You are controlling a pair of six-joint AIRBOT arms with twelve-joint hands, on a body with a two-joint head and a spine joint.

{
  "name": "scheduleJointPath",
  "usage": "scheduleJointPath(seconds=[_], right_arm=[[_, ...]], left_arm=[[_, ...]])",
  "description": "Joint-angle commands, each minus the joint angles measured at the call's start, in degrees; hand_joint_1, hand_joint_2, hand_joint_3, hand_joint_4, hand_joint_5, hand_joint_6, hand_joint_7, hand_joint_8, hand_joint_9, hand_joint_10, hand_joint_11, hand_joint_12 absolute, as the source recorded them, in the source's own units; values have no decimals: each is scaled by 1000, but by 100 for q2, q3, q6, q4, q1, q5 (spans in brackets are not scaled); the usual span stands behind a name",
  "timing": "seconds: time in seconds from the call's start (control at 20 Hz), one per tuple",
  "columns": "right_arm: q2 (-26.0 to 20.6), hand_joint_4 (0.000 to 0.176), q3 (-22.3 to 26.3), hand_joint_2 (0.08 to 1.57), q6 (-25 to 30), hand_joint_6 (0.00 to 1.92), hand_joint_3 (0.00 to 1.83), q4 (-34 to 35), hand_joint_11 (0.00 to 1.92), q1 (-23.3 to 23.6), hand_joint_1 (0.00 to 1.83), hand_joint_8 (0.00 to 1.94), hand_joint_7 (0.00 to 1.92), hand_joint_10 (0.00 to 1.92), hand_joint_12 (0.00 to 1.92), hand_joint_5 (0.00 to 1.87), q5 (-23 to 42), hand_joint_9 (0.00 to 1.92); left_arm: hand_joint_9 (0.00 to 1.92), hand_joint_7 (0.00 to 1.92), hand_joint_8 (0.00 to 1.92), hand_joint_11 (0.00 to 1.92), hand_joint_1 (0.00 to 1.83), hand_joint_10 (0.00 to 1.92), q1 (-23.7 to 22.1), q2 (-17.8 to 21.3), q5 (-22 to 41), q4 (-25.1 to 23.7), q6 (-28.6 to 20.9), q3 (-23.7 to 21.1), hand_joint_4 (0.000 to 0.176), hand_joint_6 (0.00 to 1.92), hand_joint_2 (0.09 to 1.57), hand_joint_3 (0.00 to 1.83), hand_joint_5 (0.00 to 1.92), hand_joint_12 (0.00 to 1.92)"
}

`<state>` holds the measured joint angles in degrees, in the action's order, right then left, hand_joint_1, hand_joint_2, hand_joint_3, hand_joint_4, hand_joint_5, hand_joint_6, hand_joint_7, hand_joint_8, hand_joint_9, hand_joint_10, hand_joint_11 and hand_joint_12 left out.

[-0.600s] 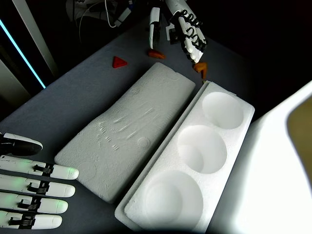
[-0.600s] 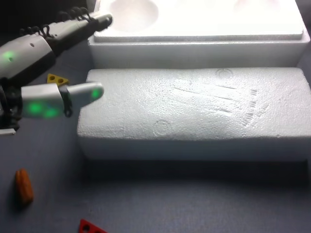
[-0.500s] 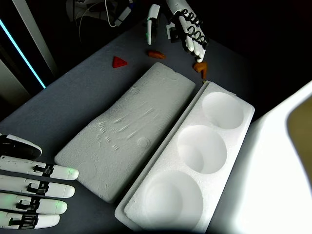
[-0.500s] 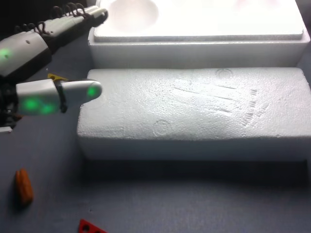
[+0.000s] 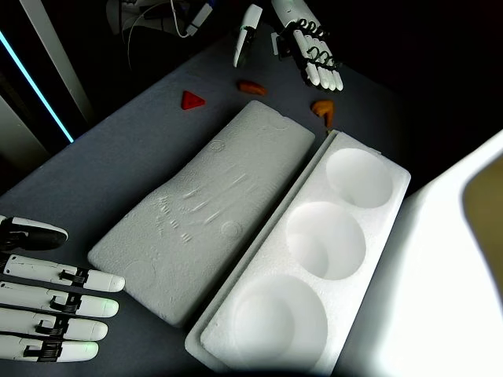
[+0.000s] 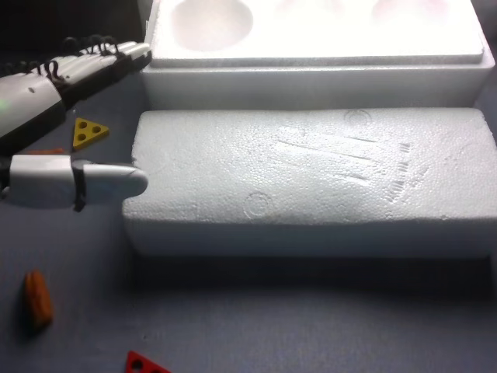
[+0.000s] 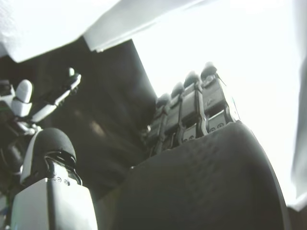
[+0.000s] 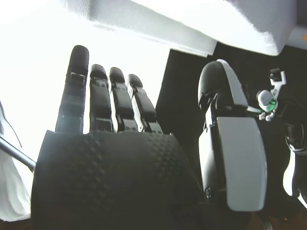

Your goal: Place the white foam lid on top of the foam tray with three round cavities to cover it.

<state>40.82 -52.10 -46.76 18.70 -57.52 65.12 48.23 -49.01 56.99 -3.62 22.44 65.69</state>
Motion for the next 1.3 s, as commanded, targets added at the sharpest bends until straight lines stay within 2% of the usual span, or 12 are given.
scheduleJointPath(seconds=[0.0, 0.25, 0.7, 1.25], right_arm=[[-35, 0, -2, 1166, 27, 0, 0, 78, 0, 12, 545, 0, 0, 0, 0, 0, 642, 0], [22, 0, -13, 1140, 32, 0, 0, 76, 0, -35, 583, 0, 0, 0, 0, 0, 451, 0], [132, 0, -78, 1130, 31, 0, 0, 165, 0, -90, 566, 0, 0, 0, 0, 0, 204, 0], [453, 0, -274, 1143, 74, 0, 2, 482, 0, -184, 555, 0, 0, 0, 0, 0, 2, 0]], left_arm=[[0, 0, 0, 0, 364, 0, -13, 81, 573, 230, 1, -9, 0, 0, 998, 0, 0, 0], [0, 0, 0, 0, 330, 0, 106, 292, 261, 231, 96, -80, 0, 8, 984, 0, 22, 0], [0, 0, 0, 0, 395, 0, 564, 303, -14, 301, 22, -146, 0, 12, 956, 0, 73, 0], [0, 0, 0, 0, 380, 0, 992, -35, 180, 834, 83, -50, 0, 3, 964, 2, 59, 0]])
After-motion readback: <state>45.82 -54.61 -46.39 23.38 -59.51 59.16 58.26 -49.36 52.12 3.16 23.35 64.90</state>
